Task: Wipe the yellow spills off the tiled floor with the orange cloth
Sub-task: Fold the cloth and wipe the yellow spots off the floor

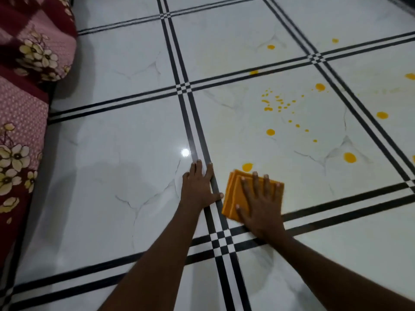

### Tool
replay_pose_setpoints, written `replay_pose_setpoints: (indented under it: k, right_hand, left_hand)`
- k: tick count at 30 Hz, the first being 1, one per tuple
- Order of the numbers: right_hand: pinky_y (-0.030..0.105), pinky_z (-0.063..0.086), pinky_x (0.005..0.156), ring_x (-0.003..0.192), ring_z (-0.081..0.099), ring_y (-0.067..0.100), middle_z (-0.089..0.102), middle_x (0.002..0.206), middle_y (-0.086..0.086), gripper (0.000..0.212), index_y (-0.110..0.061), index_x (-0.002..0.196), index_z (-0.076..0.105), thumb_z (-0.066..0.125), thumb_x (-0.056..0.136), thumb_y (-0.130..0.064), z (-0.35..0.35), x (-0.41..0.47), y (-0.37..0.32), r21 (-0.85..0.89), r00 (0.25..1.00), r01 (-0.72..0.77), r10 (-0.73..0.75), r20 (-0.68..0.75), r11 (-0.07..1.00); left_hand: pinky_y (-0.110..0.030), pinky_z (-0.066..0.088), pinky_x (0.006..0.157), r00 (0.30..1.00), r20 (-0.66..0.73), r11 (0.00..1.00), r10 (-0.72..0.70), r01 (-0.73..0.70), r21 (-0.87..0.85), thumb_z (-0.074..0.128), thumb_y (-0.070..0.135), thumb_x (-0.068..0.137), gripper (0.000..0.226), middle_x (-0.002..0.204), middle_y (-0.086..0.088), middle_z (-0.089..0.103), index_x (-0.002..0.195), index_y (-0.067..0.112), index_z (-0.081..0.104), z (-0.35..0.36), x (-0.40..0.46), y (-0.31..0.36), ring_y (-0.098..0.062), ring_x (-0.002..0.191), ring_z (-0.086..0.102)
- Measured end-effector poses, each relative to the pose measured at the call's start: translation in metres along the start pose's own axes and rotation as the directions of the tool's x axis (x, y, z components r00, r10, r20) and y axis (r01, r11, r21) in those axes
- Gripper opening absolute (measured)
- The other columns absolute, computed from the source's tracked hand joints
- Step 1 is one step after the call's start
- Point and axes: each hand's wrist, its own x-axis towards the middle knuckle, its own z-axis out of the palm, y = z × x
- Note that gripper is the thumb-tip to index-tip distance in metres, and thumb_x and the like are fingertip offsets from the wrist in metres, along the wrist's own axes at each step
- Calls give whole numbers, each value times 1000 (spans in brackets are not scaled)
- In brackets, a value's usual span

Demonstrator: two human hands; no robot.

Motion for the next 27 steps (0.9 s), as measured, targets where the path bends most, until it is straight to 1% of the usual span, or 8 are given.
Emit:
replay_pose_setpoints:
  k: [3, 9, 12, 14, 18, 22, 24, 27]
  right_hand:
    - [68, 3, 121, 157, 1, 39, -1, 172, 7, 86, -33, 163, 2, 20, 92, -77, -3, 46, 17, -29, 998, 48, -47, 46, 998]
    - [69, 3, 121, 155, 12, 45, 12, 171, 13, 86, -27, 163, 14, 37, 91, -67, -4, 26, 40, 28, 971, -208, 209, -113, 978]
    - [66, 0, 123, 157, 2, 40, 3, 172, 8, 78, -30, 164, 8, 27, 97, -67, 7, 32, 12, 37, 996, 19, -15, -93, 999]
    - [65, 4, 123, 158, 2, 36, 4, 172, 5, 71, -34, 163, 7, 16, 100, -65, 3, 61, 24, 29, 989, 122, -119, -88, 992]
    - [66, 7, 121, 155, 15, 40, 18, 170, 8, 69, -32, 162, 19, 28, 100, -59, -2, 72, 72, 23, 977, -161, 163, -136, 987]
    - [68, 4, 121, 155, 14, 44, 15, 170, 13, 73, -27, 163, 18, 32, 99, -58, 0, 12, 40, 93, 909, -365, 376, -180, 926]
    - [67, 0, 123, 156, 11, 44, 12, 171, 13, 74, -27, 163, 15, 32, 99, -59, 3, 10, 14, 126, 940, -277, 296, -168, 953]
    - [66, 2, 123, 157, 6, 39, 7, 172, 7, 71, -33, 163, 12, 25, 100, -62, -1, 76, 24, 51, 992, 21, -15, -123, 998]
  left_hand:
    - [-49, 14, 120, 998, 33, 998, 49, -50, 30, 57, 71, 81, 106, 165, -14, -3, 159, 27, -1, -7, 3, -11, -33, 152, 1]
    - [-49, 24, 115, 979, -192, 997, 62, -52, 54, 42, 69, 86, 86, 159, -15, 23, 157, 29, 17, 11, 5, -13, -33, 146, 22]
    - [-44, 40, 98, 929, -361, 996, 81, -60, 70, 41, 60, 88, 69, 133, -11, 50, 146, 22, 43, 6, 18, -9, -29, 123, 46]
    - [-42, 42, 94, 896, -438, 997, 75, -55, 59, 44, 57, 88, 64, 125, -10, 55, 136, 16, 53, -2, 30, -6, -28, 117, 50]
    - [-48, 27, 113, 954, -289, 996, 73, -56, 66, 44, 61, 90, 78, 158, -13, 28, 153, 18, 30, -8, 56, 5, -32, 147, 23]
    - [-48, 15, 118, 981, -189, 997, 46, -35, 63, 25, 68, 88, 85, 166, -10, 8, 159, 25, 8, -1, 59, 1, -29, 153, 6]
    - [-48, 14, 119, 985, -165, 998, 44, -36, 50, 25, 69, 88, 85, 166, -8, 6, 159, 26, 5, -2, 60, 0, -28, 153, 3]
    - [-48, 14, 119, 988, -150, 999, 39, -35, 28, 35, 68, 91, 84, 166, -7, 6, 159, 28, 5, -8, 63, 0, -26, 153, 3]
